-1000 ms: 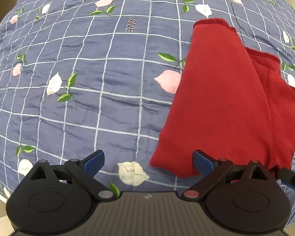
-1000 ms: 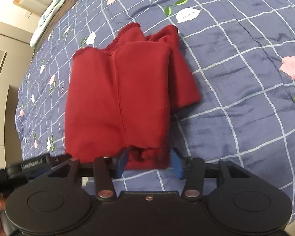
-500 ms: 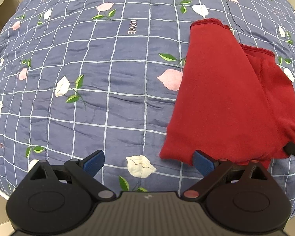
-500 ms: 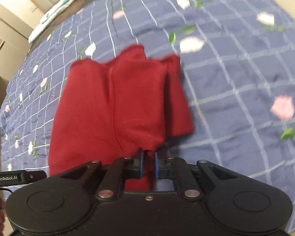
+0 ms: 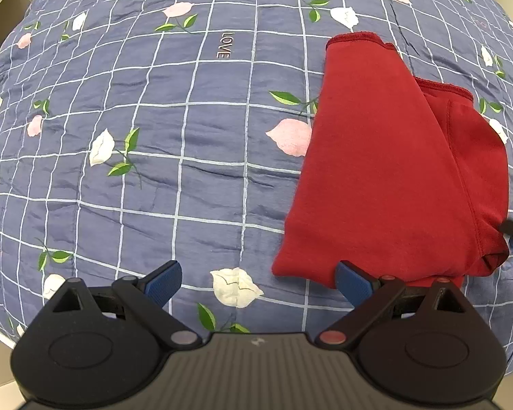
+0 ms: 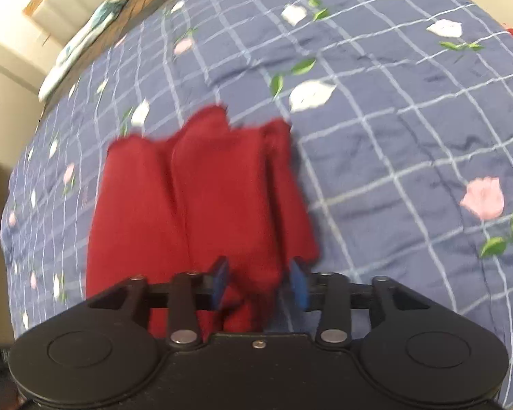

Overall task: Fold small clothes
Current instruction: 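Pinch and straighten the bundle's edge with the right tool, then release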

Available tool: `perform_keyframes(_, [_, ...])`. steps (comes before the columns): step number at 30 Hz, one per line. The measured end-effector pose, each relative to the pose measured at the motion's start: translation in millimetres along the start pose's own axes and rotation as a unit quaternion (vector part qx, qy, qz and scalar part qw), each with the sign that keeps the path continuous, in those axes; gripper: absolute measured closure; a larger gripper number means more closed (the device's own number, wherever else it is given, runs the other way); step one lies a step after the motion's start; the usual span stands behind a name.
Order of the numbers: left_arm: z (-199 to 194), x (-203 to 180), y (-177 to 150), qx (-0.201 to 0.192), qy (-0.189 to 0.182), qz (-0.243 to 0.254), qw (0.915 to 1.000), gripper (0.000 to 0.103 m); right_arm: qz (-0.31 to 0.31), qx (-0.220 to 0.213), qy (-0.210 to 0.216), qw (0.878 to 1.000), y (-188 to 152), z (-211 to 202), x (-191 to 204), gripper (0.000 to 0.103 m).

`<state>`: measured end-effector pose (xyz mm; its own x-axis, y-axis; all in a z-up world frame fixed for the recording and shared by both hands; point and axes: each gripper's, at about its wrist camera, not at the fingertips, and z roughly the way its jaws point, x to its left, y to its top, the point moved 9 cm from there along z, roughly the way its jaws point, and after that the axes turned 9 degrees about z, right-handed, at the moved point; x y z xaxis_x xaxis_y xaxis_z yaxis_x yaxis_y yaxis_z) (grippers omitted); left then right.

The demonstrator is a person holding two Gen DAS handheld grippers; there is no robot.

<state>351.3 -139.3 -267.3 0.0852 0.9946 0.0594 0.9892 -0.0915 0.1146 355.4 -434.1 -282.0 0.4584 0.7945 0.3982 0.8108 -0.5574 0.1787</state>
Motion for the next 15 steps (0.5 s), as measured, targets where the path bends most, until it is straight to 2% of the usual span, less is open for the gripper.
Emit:
perform_keyframes(5, [-1,1,2,-0.003,0.003,0.0,1.0,0.004,-0.002,-0.012,0.0,1.0,33,16,6,0.059])
perform_keyframes(8, [1,1,5,-0.004,0.003,0.001,1.0,0.004,-0.02,-0.009,0.001,1.0,46,26,13,0.068])
perform_keyframes(9, [1,1,6,-0.005,0.004,0.0,1.0,0.004,-0.03,-0.009,-0.001,1.0,49,29,16,0.077])
perform_keyframes(10, [2,0,7,-0.005,0.004,0.0,1.0,0.004,-0.044,-0.006,-0.002,0.999,52,33,19,0.094])
perform_keyframes(13, [5,-2,12,-0.005,0.003,-0.005,1.0,0.004,-0.092,-0.008,-0.02,0.996,59,38,26,0.095])
perform_keyframes(15, [6,-4,14,-0.006,0.002,-0.007,1.0,0.004,-0.098,-0.014,-0.022,0.995,62,36,25,0.096])
